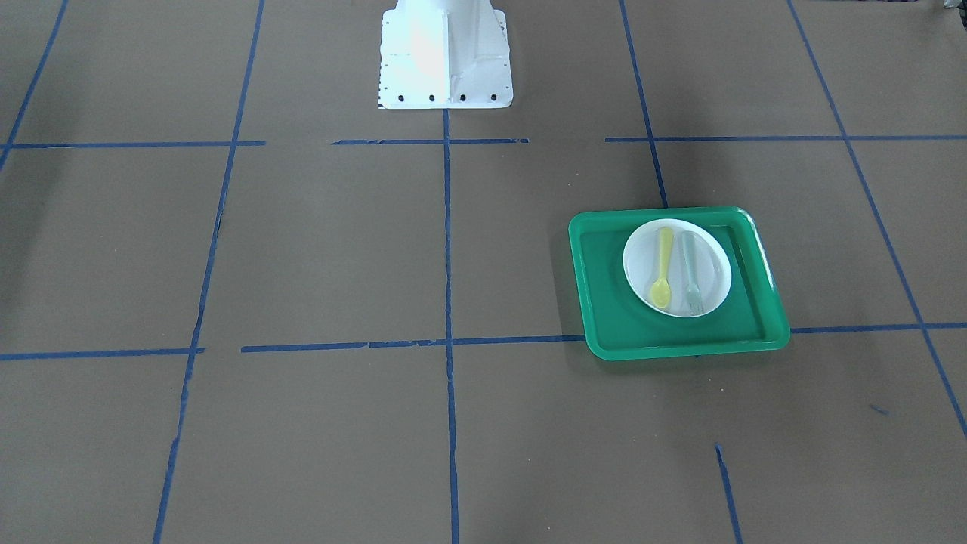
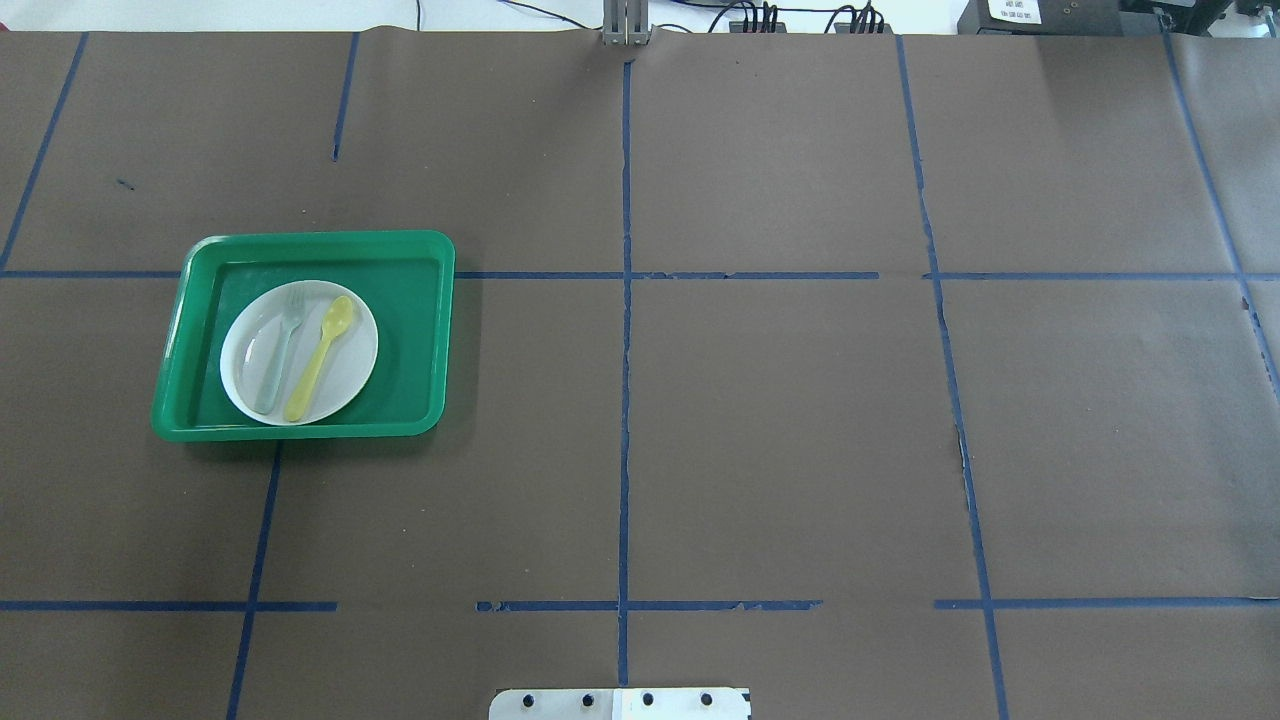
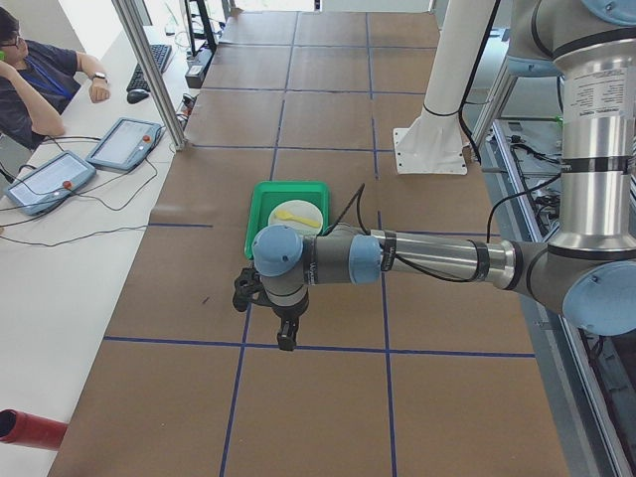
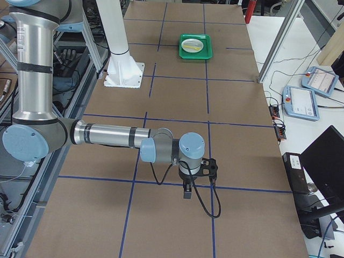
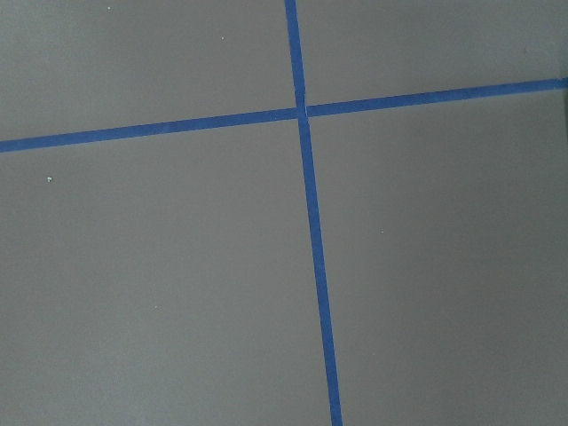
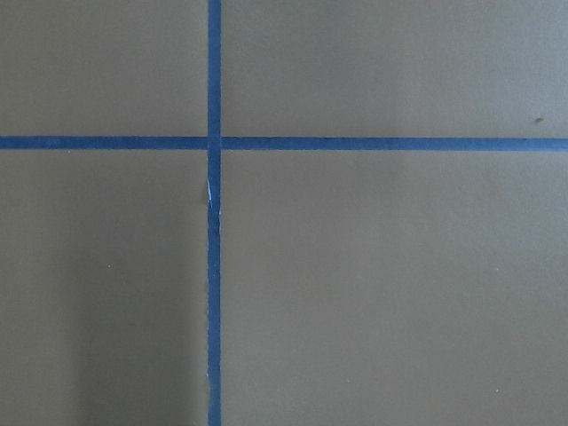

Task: Place spoon

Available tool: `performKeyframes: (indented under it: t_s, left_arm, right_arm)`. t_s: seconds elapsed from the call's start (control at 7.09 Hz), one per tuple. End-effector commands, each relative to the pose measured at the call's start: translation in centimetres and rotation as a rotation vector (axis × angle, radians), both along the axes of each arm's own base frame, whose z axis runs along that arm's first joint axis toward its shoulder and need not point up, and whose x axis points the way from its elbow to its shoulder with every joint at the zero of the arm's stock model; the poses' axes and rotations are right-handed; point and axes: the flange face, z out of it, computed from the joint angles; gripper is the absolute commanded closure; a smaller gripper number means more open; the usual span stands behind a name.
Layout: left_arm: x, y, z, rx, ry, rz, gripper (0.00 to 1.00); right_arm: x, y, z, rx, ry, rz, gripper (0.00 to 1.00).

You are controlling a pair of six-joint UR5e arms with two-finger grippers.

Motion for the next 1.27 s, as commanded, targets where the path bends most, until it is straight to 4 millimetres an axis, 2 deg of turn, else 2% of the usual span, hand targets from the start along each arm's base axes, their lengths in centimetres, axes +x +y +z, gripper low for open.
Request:
performKeyframes:
  t_s: [0.0,0.14,0.28,0.42,0.56,0.71,0.85,0.99,1.13]
  left_arm:
    - [0.0,0.0,-0.2,0.005,-0.001,0.001,0.00]
    - [0.0,0.1,0.1,0.003,0.002,0.002,0.00]
    - [0.1,-0.3,-1.3,0.036,0.004,0.004,0.00]
    - [0.6,-2.2,-3.7,0.180,0.012,0.017,0.00]
    - [4.0,-3.0,-4.5,0.263,0.045,0.079,0.00]
    - [7.8,-3.7,-6.1,0.256,0.070,0.116,0.00]
    - [11.4,-5.7,-9.5,0.313,0.087,0.122,0.00]
    - [15.5,-6.0,-11.3,0.326,0.114,0.127,0.00]
    - [19.3,-7.0,-14.2,0.325,0.127,0.077,0.00]
  right_arm:
    - [0.0,0.0,0.0,0.000,0.000,0.000,0.00]
    - [0.0,0.0,0.0,0.000,0.000,0.000,0.00]
    - [0.0,0.0,0.0,0.000,0.000,0.000,0.00]
    - [0.0,0.1,0.1,-0.001,0.000,0.000,0.00]
    - [0.0,0.0,0.0,0.002,0.000,0.000,0.00]
    - [0.0,0.0,0.0,0.002,0.000,0.000,0.00]
    - [0.0,0.0,0.0,0.002,0.000,0.000,0.00]
    - [0.0,0.0,0.0,0.002,0.000,0.000,0.00]
    - [0.0,0.0,0.0,0.000,0.002,0.000,0.00]
